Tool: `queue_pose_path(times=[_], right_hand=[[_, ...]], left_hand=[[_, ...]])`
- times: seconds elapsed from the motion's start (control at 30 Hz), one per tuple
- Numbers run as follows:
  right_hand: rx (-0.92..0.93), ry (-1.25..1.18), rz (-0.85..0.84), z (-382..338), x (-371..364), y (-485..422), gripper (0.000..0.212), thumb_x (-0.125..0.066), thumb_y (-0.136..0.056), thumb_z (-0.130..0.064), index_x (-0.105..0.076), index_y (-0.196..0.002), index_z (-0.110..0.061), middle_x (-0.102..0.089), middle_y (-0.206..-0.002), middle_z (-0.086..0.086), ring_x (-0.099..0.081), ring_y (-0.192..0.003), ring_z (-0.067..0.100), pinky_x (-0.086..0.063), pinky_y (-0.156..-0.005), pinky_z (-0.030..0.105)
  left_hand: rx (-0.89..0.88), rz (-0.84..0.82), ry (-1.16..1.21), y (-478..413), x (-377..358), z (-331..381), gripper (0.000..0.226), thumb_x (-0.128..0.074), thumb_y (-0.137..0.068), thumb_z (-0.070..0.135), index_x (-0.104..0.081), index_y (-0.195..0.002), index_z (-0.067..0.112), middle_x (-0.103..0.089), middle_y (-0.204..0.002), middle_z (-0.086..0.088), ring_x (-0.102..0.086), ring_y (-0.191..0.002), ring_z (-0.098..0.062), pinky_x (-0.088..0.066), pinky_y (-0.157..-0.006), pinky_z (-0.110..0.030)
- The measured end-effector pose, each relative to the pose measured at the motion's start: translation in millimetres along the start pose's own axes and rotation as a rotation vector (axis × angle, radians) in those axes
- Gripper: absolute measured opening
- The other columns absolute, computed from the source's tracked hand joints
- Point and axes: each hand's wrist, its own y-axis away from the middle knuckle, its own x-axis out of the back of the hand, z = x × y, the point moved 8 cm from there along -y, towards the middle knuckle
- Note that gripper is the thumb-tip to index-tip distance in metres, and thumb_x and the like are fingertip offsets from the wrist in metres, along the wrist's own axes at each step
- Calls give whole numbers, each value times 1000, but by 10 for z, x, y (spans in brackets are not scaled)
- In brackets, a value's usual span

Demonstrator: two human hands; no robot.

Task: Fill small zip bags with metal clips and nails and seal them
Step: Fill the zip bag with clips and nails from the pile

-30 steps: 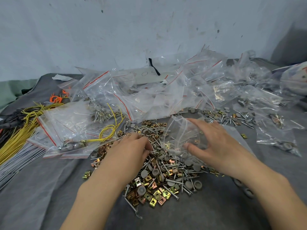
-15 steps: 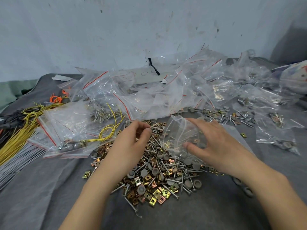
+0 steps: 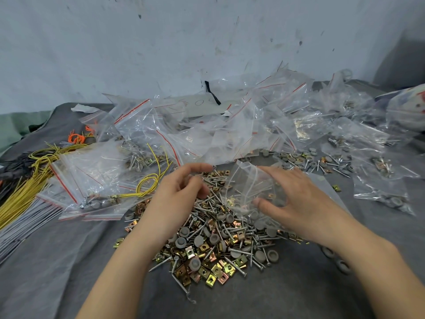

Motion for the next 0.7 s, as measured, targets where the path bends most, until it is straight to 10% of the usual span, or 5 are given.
queue_pose_path(times=[0.17, 0.53, 0.7], right_hand=[[-6, 10, -9, 9, -9, -4, 70, -50, -87, -64, -34, -149, -37, -37, -127, -27, -19, -113, -17, -21, -120, 34], [-12, 11, -20, 17, -15, 5, 71, -47, -87, -67, -33, -150, -38, -35, -128, -29, -19, -116, -16, -21, -121, 36], [-11, 12, -20, 11, -6, 4, 70, -47, -86, -66, -33, -149, -38, -35, -128, -29, -17, -114, -18, -19, -121, 35]], left_hand=[[15, -45, 12, 10, -47, 17, 32, -45, -100, 10, -68, -110, 30, -76, -94, 11, -68, -82, -4, -47, -66, -11], [-1, 49, -62, -36, 18, -73, 17, -50, -102, 15, -64, -105, 23, -76, -85, 13, -69, -68, -3, -42, -52, -7], [130, -9, 250, -66, -28, -175, 16, -43, -105, 17, -58, -110, 20, -77, -95, 1, -69, -73, -7, -49, -59, -18]])
